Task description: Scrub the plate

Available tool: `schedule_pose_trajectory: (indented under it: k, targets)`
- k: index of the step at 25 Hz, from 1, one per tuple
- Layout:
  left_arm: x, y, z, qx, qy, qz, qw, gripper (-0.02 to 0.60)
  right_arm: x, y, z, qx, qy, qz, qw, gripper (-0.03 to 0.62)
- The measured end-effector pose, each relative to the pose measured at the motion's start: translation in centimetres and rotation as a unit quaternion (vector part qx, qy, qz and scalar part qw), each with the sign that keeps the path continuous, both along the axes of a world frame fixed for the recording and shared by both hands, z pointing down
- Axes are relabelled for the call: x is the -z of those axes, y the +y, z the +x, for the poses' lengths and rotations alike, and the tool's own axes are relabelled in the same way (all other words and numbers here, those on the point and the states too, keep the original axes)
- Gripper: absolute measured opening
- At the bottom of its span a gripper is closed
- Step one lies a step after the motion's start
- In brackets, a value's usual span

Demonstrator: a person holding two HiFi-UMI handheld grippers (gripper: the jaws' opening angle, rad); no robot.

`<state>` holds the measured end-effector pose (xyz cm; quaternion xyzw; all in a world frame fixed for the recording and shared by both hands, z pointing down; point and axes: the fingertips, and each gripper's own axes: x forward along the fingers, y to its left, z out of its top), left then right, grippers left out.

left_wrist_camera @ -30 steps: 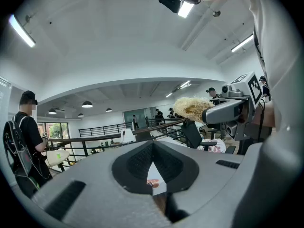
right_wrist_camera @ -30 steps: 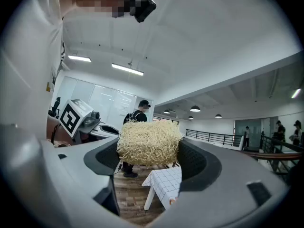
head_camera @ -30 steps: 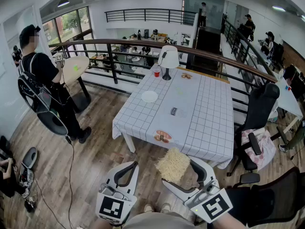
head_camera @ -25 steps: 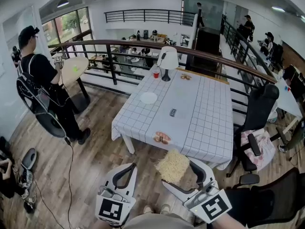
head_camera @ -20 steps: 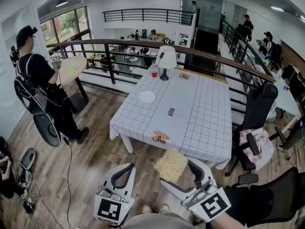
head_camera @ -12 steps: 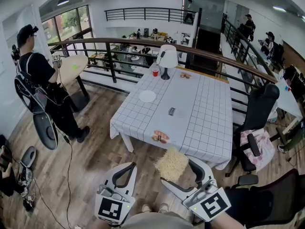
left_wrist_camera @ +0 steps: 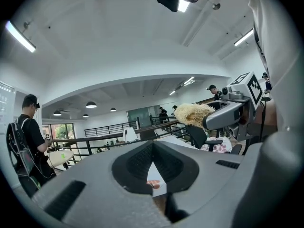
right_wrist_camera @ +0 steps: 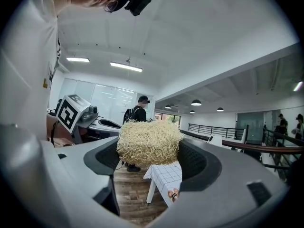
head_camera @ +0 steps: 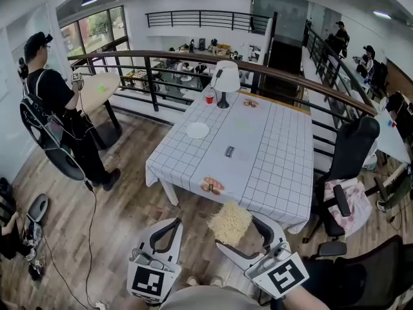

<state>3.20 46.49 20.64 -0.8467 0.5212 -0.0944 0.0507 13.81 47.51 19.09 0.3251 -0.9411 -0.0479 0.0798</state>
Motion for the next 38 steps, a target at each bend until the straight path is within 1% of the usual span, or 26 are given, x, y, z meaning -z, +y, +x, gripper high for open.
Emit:
schedule_pose_trajectory:
  k: [3, 8, 12, 15, 20, 23, 26, 30, 38]
  targets:
    - [-0.3, 0.1, 0.8, 0.011, 0.005, -0.007, 0.9999, 0.011, -0.4, -0.2, 1.0, 0.004, 0.000, -0.001, 1.000, 0.367]
    - [-0.5, -0.2, 2.2, 0.017, -0.002, -0.009, 0.9998, 0.011, -0.8, -0.7, 2.4, 0.010, -0.006, -0.004, 1.000, 0.367]
    - [-0.5, -0.6, 2.6, 0.024, -0.002, -0.010, 0.9997, 0.011, -1.2, -1.2, 3.0, 0.012, -0.011, -0.008, 1.000, 0.367]
    - [-0.8, -1.5, 2.7, 0.029, -0.005, -0.010, 0.9995, 0.011, -0.9, -1.8, 3.4, 0.016, -0.020, 0.000, 1.000, 0.367]
    - [-0.8, -3.2, 3.3, 0.028, -0.003, 0.002, 0.9996, 0.011, -1.1, -3.3, 4.2, 0.008, -0.015, 0.004, 1.000, 0.367]
    - [-1.7, -4.4, 3.5, 0.022, -0.006, 0.002, 0.9997, 0.011, -2.0, -4.1, 4.4, 0.003, -0.014, -0.001, 1.000, 0.367]
    - [-2.3, -5.7, 3.3, 0.020, -0.005, 0.003, 0.9998, 0.011, -3.0, -5.2, 4.0, 0.000, -0.011, -0.008, 1.000, 0.367]
    - [-3.4, -7.7, 2.1, 0.021, 0.001, -0.002, 0.9998, 0.011, -3.9, -7.2, 2.5, 0.003, -0.008, -0.009, 1.000, 0.367]
    - [-5.5, -13.9, -2.1, 0.015, 0.008, -0.018, 0.9997, 0.011, -5.4, -13.5, -1.9, 0.001, -0.003, -0.015, 1.000, 0.367]
